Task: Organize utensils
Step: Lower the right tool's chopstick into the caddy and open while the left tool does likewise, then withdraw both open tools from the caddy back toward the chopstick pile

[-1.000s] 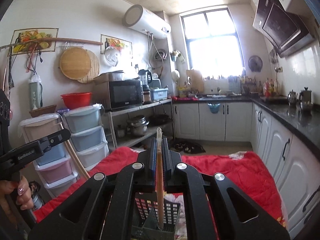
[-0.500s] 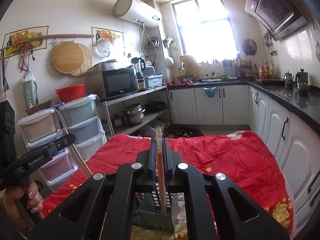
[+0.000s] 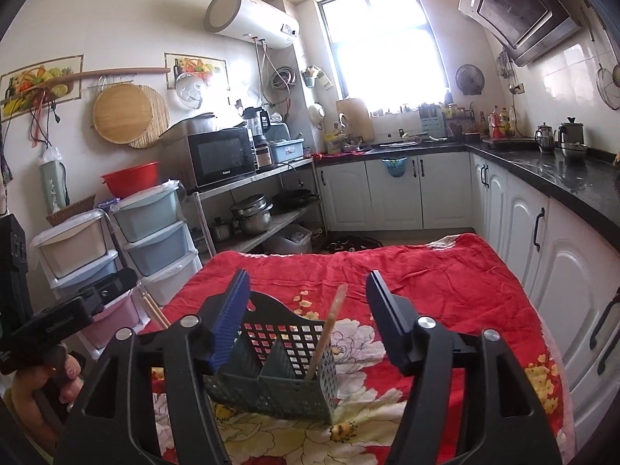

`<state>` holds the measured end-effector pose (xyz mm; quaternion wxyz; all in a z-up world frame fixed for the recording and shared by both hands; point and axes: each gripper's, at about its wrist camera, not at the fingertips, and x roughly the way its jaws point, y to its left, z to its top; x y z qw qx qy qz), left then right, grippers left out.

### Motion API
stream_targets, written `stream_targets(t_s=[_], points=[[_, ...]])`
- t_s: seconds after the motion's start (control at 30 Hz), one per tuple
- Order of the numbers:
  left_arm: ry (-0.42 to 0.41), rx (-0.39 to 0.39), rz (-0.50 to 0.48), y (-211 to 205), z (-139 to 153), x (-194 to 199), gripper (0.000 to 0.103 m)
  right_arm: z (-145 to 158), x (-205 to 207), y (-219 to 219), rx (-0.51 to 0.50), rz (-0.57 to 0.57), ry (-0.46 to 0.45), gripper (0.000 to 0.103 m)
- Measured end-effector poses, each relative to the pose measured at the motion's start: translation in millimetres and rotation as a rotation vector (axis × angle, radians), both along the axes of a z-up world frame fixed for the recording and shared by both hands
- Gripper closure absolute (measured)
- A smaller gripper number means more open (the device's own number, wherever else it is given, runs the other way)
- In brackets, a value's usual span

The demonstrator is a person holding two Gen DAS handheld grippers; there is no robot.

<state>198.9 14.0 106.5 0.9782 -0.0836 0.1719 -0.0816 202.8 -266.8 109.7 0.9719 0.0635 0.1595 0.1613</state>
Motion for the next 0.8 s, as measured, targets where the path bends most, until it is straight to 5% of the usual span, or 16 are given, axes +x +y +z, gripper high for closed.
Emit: stream_targets(t_s=[0.17,0.8], points=[[-0.010,0.000,0.009,2,0,-13,0.011,-2,-13,0,-0.012,-0.003,-0.007,0.031],[-0.014,-0.003,0.004,0,-11,-52,0.011,-9,-54,1,-0.033,0.013,-0.011,0.020]])
